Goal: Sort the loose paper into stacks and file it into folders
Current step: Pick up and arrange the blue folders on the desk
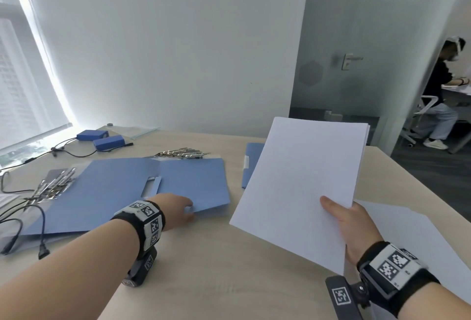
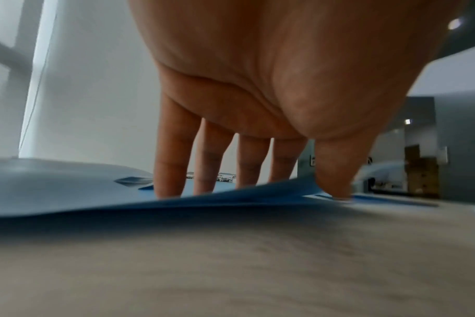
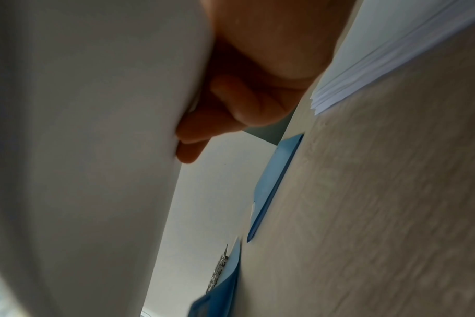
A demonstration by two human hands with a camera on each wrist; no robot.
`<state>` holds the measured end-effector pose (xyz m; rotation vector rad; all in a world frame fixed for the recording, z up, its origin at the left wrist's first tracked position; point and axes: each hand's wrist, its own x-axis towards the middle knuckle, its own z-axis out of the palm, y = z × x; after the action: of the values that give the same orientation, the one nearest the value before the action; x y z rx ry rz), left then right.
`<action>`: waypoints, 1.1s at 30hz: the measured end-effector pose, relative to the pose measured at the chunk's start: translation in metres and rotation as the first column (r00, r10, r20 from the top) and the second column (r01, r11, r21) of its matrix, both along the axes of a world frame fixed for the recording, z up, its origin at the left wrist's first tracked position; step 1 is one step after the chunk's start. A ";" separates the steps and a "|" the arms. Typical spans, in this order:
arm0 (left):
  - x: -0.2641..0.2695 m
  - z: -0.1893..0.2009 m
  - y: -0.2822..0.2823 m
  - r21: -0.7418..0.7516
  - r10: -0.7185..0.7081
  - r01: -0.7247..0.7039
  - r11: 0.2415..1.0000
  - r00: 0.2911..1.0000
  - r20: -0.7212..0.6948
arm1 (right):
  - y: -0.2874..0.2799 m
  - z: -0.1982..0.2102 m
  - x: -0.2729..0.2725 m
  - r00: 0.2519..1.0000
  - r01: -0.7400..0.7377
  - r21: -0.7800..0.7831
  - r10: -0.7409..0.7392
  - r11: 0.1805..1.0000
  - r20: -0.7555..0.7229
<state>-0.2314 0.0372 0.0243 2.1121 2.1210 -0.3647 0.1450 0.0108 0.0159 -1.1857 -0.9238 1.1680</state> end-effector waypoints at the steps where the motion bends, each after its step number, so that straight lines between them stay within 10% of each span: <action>1: 0.001 0.002 -0.005 0.034 -0.018 0.017 0.999 0.999 0.030 | -0.001 0.001 0.001 1.000 0.004 0.002 -0.004 1.000 -0.012; 12: 0.097 0.013 -0.070 0.245 -0.349 0.298 0.923 0.915 0.203 | -0.006 0.039 0.024 0.985 0.090 0.044 -0.083 0.995 -0.155; 19: 0.166 -0.001 -0.092 0.021 -0.375 0.385 0.923 0.883 0.282 | -0.014 0.027 0.047 0.998 0.043 -0.051 -0.044 0.998 -0.033; 27: 0.107 0.004 -0.075 0.067 0.017 -0.104 0.992 0.653 0.757 | -0.003 -0.009 0.063 0.987 0.011 -0.252 0.031 0.968 0.160; 33: 0.006 -0.016 -0.066 0.163 0.258 -0.682 0.713 0.472 0.843 | 0.001 -0.029 0.044 0.958 -0.067 -0.330 0.153 0.941 0.241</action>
<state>-0.2253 -0.0289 0.0084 1.2228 2.1647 1.0871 0.1895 0.0122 -0.0132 -1.5985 -1.0376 1.3058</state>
